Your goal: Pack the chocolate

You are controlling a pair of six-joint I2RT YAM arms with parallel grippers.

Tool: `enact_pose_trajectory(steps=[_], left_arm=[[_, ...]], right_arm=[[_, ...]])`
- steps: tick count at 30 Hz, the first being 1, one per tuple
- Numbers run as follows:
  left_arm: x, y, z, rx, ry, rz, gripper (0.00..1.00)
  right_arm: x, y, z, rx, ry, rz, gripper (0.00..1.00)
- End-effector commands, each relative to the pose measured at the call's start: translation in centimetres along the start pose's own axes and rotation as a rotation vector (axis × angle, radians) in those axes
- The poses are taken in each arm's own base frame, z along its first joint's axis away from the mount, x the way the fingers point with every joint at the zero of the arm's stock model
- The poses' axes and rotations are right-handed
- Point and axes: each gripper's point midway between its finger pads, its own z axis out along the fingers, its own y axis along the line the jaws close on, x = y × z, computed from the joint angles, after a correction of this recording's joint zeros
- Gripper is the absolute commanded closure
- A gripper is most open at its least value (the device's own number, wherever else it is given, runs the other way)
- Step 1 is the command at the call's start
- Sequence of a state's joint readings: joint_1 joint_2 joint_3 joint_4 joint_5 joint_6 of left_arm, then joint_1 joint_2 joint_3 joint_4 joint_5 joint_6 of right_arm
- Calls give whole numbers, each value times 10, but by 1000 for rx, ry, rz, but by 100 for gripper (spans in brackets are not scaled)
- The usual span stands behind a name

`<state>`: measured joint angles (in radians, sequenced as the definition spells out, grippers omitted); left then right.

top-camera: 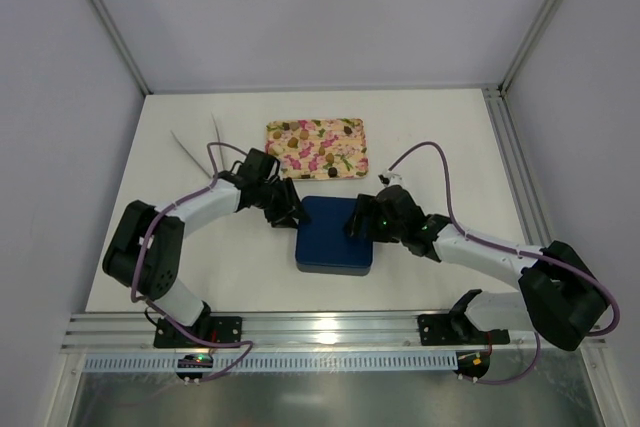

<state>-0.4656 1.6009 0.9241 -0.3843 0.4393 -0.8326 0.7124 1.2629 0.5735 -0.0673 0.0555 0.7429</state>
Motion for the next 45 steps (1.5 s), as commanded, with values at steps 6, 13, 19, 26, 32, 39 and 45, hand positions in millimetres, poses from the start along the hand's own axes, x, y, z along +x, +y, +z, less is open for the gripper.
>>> enact_pose_trajectory(steps=[6, 13, 19, 26, 32, 39, 45], left_arm=[[-14, 18, -14, -167, -87, 61, 55], [-44, -34, -60, -94, -194, 208, 47], [-49, -63, -98, -35, -238, 279, 40], [-39, -85, -150, 35, -330, 399, 34], [-25, -86, -185, 70, -420, 466, 31], [-12, -82, -205, 81, -468, 491, 29], [-8, -78, -206, 78, -470, 500, 29]], right_arm=[[-19, 34, -14, -126, 27, -56, 11], [-67, 26, -31, -91, -50, -68, 9], [-109, 33, -66, -95, -159, -86, 4], [-146, 43, -122, -87, -323, -128, 0], [-163, 31, -164, -11, -436, -119, 0], [-160, 18, -183, 13, -500, -99, 0], [-164, 15, -188, 22, -543, -87, 0]])
